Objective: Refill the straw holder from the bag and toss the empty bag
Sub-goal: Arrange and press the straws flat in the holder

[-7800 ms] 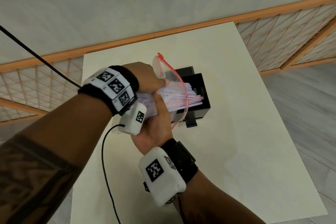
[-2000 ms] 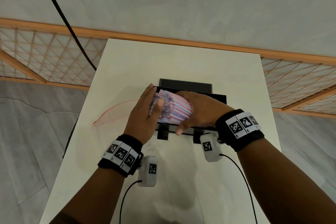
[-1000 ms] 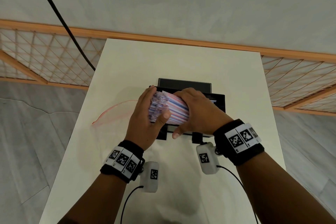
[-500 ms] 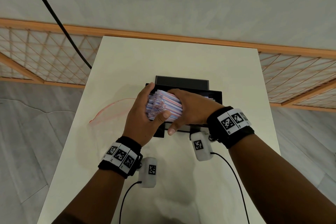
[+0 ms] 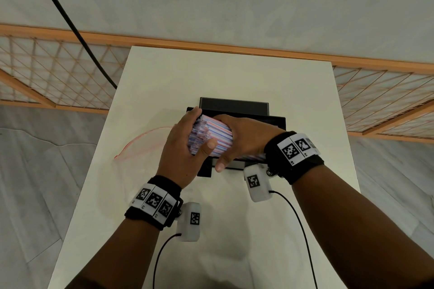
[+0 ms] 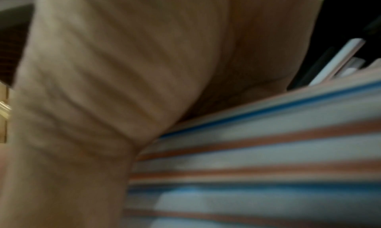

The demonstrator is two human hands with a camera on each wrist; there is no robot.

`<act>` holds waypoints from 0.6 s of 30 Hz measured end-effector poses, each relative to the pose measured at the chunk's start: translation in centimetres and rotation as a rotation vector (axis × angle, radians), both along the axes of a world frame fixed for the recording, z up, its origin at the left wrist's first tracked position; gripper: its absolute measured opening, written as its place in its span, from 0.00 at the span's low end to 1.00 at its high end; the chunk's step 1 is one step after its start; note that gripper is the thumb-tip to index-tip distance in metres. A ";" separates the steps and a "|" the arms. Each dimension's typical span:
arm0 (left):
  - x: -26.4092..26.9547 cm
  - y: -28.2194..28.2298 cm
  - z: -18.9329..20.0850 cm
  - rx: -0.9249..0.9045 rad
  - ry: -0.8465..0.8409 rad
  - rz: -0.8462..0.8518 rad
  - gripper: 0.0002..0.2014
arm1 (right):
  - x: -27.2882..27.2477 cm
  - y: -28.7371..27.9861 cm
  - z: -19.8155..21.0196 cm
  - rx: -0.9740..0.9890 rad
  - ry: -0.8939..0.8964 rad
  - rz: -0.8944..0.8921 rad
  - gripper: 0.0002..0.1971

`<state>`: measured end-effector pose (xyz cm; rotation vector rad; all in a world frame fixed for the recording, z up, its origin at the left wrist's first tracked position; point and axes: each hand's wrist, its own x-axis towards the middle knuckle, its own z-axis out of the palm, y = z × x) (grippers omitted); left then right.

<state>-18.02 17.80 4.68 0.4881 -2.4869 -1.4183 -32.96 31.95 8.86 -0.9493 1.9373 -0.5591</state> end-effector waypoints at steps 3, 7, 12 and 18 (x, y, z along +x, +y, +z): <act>-0.1 -0.1 -0.1 -0.068 -0.037 0.007 0.50 | -0.3 0.0 0.5 -0.028 0.025 0.006 0.52; -0.4 -0.3 0.4 -0.098 -0.111 0.010 0.52 | 0.2 -0.2 0.2 -0.036 0.000 0.013 0.50; -0.5 -0.3 0.6 -0.034 -0.116 0.000 0.57 | 0.4 -0.4 0.2 -0.056 0.058 0.007 0.50; -0.3 0.1 0.3 0.007 -0.003 0.056 0.55 | 0.9 0.1 0.6 -0.062 0.175 0.006 0.58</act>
